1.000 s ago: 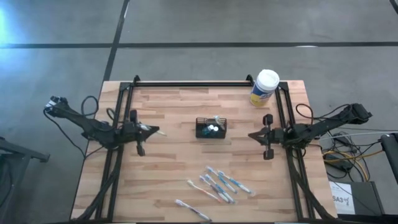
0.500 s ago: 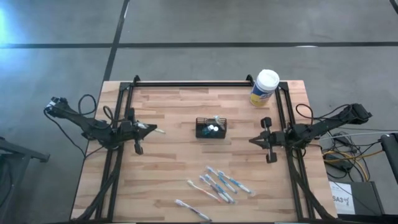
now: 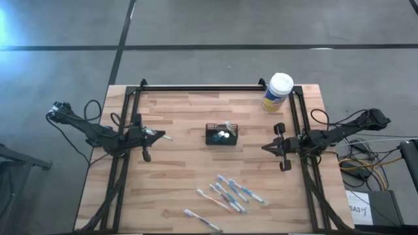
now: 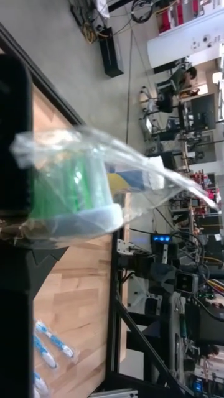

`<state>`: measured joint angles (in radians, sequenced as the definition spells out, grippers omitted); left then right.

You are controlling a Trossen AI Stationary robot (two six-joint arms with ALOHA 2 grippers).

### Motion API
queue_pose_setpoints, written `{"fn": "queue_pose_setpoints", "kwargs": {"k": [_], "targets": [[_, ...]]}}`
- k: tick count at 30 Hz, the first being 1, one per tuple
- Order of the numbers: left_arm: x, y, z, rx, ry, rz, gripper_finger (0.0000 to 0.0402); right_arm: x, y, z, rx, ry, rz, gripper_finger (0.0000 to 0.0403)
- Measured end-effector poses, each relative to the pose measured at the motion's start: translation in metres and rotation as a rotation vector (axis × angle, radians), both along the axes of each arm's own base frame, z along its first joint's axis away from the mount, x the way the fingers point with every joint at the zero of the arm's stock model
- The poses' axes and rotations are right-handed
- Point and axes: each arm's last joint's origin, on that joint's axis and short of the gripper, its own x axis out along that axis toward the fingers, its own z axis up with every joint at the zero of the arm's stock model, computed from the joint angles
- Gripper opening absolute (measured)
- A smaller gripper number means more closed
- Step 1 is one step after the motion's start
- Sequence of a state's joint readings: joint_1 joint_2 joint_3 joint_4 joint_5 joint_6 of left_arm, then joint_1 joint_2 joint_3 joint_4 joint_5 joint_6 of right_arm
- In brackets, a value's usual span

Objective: Pick & Place toothbrushing station
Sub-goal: Put the green toothbrush into the black wire organizer

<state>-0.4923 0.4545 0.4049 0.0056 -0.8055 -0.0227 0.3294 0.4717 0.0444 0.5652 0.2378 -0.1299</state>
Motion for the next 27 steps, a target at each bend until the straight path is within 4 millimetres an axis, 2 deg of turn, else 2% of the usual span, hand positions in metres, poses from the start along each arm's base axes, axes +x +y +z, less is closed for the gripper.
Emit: {"fn": "queue_pose_setpoints", "kwargs": {"k": [15,27], "targets": [[0.0000,0.0000,-0.0005,-0.004,0.000,0.000,0.0008,0.0000,0.0000,0.0003,0.024,0.000,0.004,0.0008],[0.0001,0.0000,-0.0004,-0.006,-0.002,0.000,0.0007,-0.0012,-0.0004,0.0073,0.102,-0.066,0.015,0.0008]]}}
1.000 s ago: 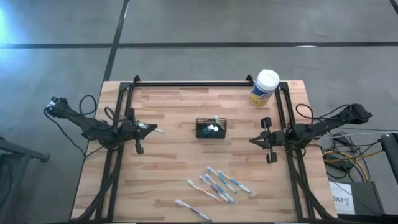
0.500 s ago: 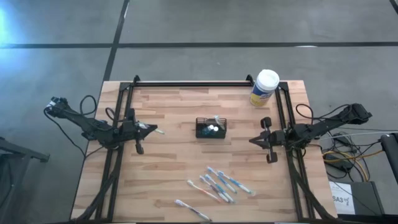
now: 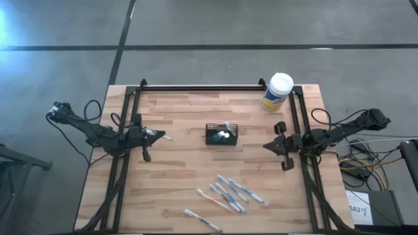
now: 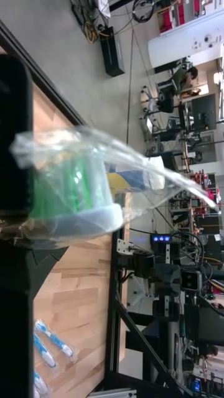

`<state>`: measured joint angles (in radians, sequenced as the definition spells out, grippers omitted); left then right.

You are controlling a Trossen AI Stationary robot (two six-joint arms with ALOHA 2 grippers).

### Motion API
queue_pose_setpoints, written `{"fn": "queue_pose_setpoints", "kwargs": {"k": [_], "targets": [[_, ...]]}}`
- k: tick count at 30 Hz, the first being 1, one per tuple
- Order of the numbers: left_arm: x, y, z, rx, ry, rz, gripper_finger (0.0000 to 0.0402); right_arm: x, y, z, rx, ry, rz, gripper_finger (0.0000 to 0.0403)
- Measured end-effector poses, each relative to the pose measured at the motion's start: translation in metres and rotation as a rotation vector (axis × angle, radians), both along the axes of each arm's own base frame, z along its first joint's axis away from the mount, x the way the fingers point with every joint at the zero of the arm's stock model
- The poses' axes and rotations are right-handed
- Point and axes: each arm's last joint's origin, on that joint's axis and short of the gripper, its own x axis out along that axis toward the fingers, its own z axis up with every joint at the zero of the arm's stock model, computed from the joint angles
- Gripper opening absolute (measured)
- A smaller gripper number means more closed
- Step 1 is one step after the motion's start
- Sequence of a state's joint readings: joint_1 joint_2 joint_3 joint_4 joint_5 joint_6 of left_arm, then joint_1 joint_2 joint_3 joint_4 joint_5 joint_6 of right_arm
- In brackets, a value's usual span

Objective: Pick & Place toothbrushing station
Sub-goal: Put the green toothbrush into the black wire organizer

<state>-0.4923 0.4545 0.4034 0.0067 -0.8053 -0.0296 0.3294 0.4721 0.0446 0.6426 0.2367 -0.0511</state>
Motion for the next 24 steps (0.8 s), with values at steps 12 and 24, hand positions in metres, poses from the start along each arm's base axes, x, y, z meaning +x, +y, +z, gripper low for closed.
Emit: {"fn": "queue_pose_setpoints", "kwargs": {"k": [12,24], "targets": [[0.0000,-0.0001,0.0000,-0.006,-0.002,-0.002,0.0007,0.0003,0.0001,-0.0005,0.039,0.007,0.009,0.0008],[-0.0001,0.0000,0.0000,0.004,0.001,-0.003,0.0007,-0.0005,-0.0001,0.0035,0.069,-0.031,0.015,0.0008]]}}
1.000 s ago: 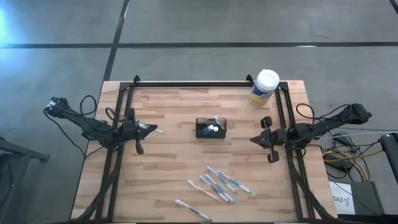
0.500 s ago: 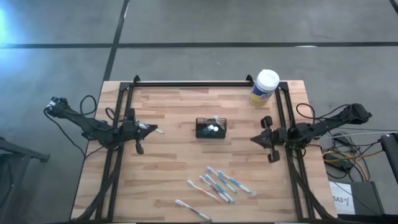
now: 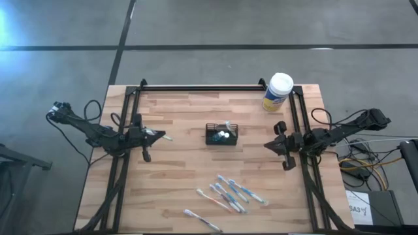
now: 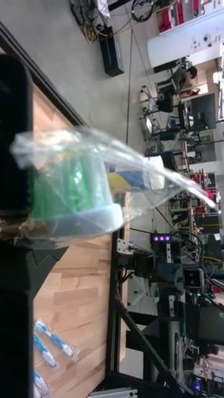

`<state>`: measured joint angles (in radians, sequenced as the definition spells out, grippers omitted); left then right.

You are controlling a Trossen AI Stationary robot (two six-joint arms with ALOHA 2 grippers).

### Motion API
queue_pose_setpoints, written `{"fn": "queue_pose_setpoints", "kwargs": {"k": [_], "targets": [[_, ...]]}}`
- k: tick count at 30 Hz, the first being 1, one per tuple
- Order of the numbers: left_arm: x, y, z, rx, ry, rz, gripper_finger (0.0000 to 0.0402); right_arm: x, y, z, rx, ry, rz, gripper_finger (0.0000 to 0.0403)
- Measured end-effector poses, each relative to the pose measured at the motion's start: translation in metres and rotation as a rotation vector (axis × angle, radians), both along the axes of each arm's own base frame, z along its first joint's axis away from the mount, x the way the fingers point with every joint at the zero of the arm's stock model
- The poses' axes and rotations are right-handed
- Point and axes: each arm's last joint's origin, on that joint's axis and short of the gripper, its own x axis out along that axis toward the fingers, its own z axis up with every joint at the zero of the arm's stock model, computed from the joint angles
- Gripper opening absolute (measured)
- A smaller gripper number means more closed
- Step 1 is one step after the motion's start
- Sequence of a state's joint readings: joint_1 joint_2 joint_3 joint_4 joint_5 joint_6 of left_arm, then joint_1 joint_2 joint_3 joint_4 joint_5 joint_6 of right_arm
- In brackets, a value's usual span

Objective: Pick & Place toothbrushing station
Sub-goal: Put the green toothbrush into the black wire organizer

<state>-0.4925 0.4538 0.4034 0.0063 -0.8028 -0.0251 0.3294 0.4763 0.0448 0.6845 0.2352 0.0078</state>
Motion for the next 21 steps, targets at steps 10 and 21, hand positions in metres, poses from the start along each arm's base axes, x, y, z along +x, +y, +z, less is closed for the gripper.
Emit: {"fn": "queue_pose_setpoints", "kwargs": {"k": [10,21], "targets": [[0.001,0.000,-0.001,-0.001,0.005,0.000,0.0007,0.000,0.000,0.000,0.013,0.000,0.003,0.0008],[0.016,-0.006,0.011,-0.031,-0.082,-0.051,0.0007,0.000,0.000,0.000,-0.017,-0.003,-0.006,0.0008]]}}
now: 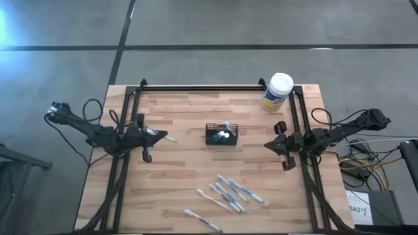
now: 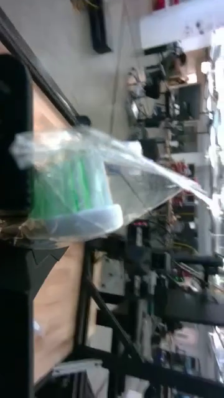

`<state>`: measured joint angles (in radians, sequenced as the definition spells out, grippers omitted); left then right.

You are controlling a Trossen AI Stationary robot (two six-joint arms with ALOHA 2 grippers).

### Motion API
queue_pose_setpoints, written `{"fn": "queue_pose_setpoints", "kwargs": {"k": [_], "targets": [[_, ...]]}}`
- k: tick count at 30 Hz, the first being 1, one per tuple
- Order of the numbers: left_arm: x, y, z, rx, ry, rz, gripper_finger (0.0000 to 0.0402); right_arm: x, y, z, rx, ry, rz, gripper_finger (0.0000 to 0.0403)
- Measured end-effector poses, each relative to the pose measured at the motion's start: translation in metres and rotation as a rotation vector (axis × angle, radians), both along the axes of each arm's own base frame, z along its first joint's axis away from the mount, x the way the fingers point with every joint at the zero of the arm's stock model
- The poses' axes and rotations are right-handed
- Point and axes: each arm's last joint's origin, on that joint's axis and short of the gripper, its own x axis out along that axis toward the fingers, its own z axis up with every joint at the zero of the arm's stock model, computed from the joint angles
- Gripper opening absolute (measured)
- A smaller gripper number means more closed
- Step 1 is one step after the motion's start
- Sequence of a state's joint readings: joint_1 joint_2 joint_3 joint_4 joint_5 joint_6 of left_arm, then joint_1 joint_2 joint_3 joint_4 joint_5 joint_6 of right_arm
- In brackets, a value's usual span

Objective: Pick & Place toothbrushing station
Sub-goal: Put the green toothbrush into the black wire organizer

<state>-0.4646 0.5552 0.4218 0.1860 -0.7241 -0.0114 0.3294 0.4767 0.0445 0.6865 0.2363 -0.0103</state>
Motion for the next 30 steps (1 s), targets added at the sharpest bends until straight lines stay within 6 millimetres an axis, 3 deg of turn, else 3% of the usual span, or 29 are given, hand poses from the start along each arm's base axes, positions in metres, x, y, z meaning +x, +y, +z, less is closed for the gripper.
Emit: {"fn": "queue_pose_setpoints", "kwargs": {"k": [10,15,19,24,30], "targets": [[0.054,-0.005,0.044,0.110,0.052,0.006,0.0007,0.000,0.000,0.000,-0.008,-0.001,-0.002,0.0008],[0.092,0.007,0.058,0.161,0.091,0.023,0.0007,0.000,0.000,0.000,-0.020,-0.002,-0.005,0.0008],[0.121,0.033,0.055,0.148,0.134,0.018,0.0007,0.000,0.000,0.000,-0.023,-0.002,-0.006,0.0008],[0.150,0.067,0.037,0.084,0.194,-0.031,0.0007,0.000,0.000,0.000,-0.023,-0.002,-0.006,0.0008],[0.173,0.083,0.018,0.056,0.260,-0.043,0.0007,0.000,0.000,-0.001,-0.028,0.003,-0.007,0.0008]]}}
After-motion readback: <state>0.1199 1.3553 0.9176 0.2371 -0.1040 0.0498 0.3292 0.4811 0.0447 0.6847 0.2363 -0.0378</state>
